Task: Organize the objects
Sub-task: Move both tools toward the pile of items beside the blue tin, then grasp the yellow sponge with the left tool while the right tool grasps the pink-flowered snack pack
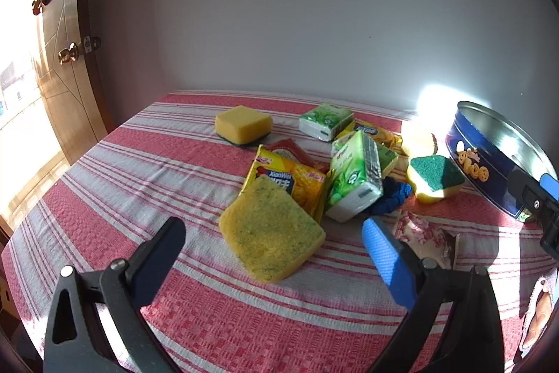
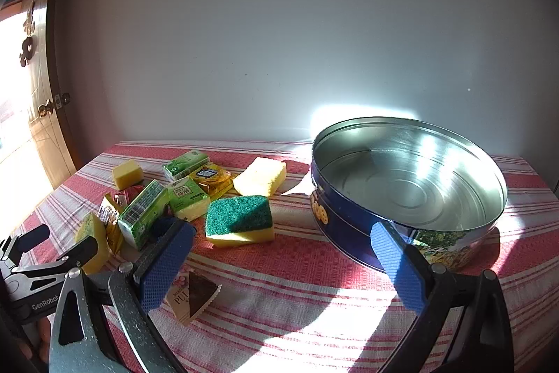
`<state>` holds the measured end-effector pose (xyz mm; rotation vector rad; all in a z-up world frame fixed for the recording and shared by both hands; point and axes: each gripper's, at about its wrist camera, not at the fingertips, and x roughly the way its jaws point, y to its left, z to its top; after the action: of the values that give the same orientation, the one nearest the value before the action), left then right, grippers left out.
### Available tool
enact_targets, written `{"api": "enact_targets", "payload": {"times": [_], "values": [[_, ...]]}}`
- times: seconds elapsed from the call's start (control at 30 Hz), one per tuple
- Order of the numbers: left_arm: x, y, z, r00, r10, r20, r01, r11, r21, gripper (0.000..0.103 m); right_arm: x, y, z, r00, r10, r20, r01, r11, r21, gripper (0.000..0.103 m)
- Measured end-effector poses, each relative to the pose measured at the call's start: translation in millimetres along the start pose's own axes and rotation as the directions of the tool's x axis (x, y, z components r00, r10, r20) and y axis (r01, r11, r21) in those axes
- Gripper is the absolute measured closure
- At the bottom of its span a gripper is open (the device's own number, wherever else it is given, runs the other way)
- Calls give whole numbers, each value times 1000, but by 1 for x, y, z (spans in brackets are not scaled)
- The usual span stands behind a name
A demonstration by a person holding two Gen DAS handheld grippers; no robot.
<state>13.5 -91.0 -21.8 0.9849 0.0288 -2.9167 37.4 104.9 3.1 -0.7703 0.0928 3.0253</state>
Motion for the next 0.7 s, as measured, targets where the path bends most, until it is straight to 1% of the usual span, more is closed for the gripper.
{"api": "enact_targets", "payload": {"times": [0.13, 0.27, 0.3, 0.37, 0.43, 0.47, 0.5, 0.53, 0.57, 0.6, 0.63, 0.7], "values": [[10, 13, 0, 999, 15, -44, -16, 1000, -21, 0, 2, 13, -6, 998, 43, -34, -45, 997, -55, 1], [25, 16, 4, 995, 37, -89, -40, 999, -29, 1, 6, 22, -9, 993, 86, -77, -93, 991, -91, 1], [29, 17, 5, 994, 33, -109, -37, 998, -42, 1, 7, 24, -10, 992, 95, -88, -104, 990, -98, 1], [37, 17, 7, 988, -13, -155, -2, 995, -98, 3, 12, 26, -11, 988, 108, -109, -119, 987, -103, 1], [43, 16, 10, 982, -55, -179, 28, 988, -150, 5, 16, 27, -13, 985, 117, -130, -131, 986, -105, 1], [44, 13, 11, 981, -61, -182, 32, 987, -158, 5, 18, 28, -14, 983, 119, -138, -134, 985, -107, 1], [46, 11, 11, 982, -53, -181, 24, 988, -155, 5, 19, 29, -14, 983, 119, -143, -134, 985, -107, 1], [48, 8, 12, 982, -37, -184, 10, 990, -144, 7, 19, 29, -15, 982, 121, -146, -137, 985, -109, 1], [52, 7, 11, 981, -21, -195, -5, 992, -129, 15, 20, 31, -15, 981, 122, -150, -140, 984, -111, 1], [56, 6, 8, 976, -17, -215, -10, 993, -120, 29, 20, 32, -15, 980, 126, -154, -144, 983, -116, 1], [59, 8, 5, 972, -24, -235, -6, 992, -124, 29, 21, 33, -16, 979, 130, -159, -150, 981, -121, 1], [55, 17, 2, 973, -68, -219, 32, 986, -161, 29, 24, 37, -16, 974, 145, -175, -170, 977, -131, 1]]}}
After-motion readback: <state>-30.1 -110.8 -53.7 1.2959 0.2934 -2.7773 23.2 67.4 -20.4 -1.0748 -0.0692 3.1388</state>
